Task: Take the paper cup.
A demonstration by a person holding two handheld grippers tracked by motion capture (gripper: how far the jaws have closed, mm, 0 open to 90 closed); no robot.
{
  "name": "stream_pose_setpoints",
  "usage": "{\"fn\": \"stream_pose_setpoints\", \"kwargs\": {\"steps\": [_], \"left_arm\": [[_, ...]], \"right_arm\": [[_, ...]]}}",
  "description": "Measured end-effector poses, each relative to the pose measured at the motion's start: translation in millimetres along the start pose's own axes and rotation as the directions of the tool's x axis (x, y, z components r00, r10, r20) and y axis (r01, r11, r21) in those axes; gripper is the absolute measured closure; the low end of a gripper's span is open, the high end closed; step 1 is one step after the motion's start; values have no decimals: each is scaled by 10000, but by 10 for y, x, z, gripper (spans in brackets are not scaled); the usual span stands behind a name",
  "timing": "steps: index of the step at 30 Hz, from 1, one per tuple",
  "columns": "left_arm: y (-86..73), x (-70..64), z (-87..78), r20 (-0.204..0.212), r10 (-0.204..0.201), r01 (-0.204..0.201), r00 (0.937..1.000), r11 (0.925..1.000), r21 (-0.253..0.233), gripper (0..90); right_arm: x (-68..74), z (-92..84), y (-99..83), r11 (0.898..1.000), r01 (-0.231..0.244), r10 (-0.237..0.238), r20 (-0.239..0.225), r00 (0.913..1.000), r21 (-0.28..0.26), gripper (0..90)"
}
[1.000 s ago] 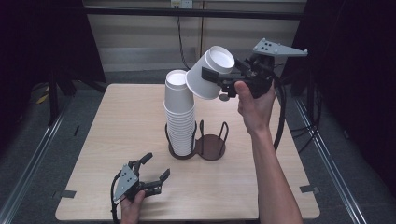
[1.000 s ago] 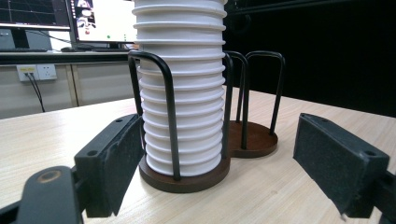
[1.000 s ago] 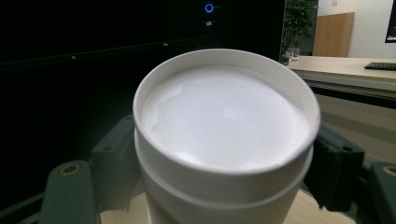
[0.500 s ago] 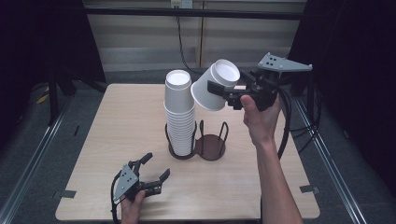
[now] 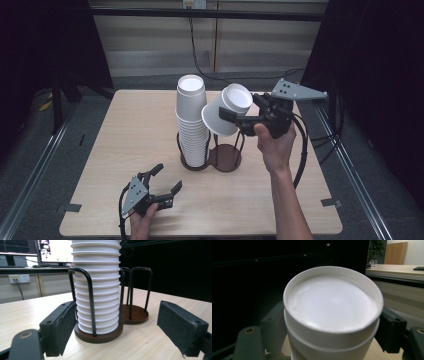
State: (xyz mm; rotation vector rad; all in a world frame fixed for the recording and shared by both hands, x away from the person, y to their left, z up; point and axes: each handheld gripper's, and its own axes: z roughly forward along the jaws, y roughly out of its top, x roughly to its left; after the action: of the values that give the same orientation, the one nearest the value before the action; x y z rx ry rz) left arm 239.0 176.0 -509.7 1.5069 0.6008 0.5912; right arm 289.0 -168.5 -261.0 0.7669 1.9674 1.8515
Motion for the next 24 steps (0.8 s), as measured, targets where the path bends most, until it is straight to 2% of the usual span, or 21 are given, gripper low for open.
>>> {"fn": "stream_pose_setpoints", "kwargs": {"steps": [3,4,5,6,7,8,9,10,11,14,15,16,17,19,20,23,24], "left_arm": [[-1,-6,4,114,-92,92,9999,10000,-25,154],[2,-3,4,186,2,-3,9998,10000,25,154],[6,-2,8,269,40,-43,9996,9999,100,154],[14,-13,19,393,-117,104,9992,9994,341,157],[24,-2,20,454,-26,0,9990,9984,560,159],[24,-2,20,454,-26,0,9990,9984,560,159],[40,-12,33,528,-359,330,9980,9979,549,159],[40,-12,33,528,-359,330,9980,9979,549,159],[62,-24,34,659,-125,89,9978,9985,545,160],[84,-52,31,780,-233,190,9967,9983,551,160],[107,-55,29,847,-55,6,9964,9983,582,160],[107,-55,29,847,-55,6,9964,9983,582,160],[141,-62,27,974,-159,109,9951,9986,517,160],[157,-75,32,998,-201,152,9948,9986,500,160],[194,-80,33,987,33,-95,9951,9980,622,160],[224,-78,35,932,74,-139,9956,9975,694,162],[238,-84,37,1028,-61,-14,9947,9974,725,173]], "right_arm": [[15,-12,-62,10000,-79,79,-48,10000,-30,232],[15,-15,-97,9999,-119,119,-91,9999,-18,231],[17,-15,-132,9999,-167,167,-113,9998,8,231],[21,-3,-196,9998,-187,188,-156,9997,117,232],[17,6,-227,9996,-223,226,-167,9996,183,232],[17,6,-227,9996,-223,226,-167,9996,183,232],[15,31,-291,9992,-306,312,-208,9993,275,232],[15,31,-291,9992,-306,312,-208,9993,275,232],[18,49,-351,9989,-384,392,-300,9988,280,232],[39,75,-417,9985,-414,428,-370,9984,369,231],[52,98,-470,9980,-423,442,-393,9983,477,232],[51,113,-502,9974,-490,514,-445,9977,524,232],[48,131,-532,9970,-524,551,-458,9974,578,232],[42,148,-561,9967,-536,567,-495,9972,604,232],[39,170,-618,9958,-631,669,-569,9961,665,232],[49,185,-672,9952,-672,717,-630,9954,705,232],[56,188,-699,9955,-646,696,-710,9950,695,232]]}}
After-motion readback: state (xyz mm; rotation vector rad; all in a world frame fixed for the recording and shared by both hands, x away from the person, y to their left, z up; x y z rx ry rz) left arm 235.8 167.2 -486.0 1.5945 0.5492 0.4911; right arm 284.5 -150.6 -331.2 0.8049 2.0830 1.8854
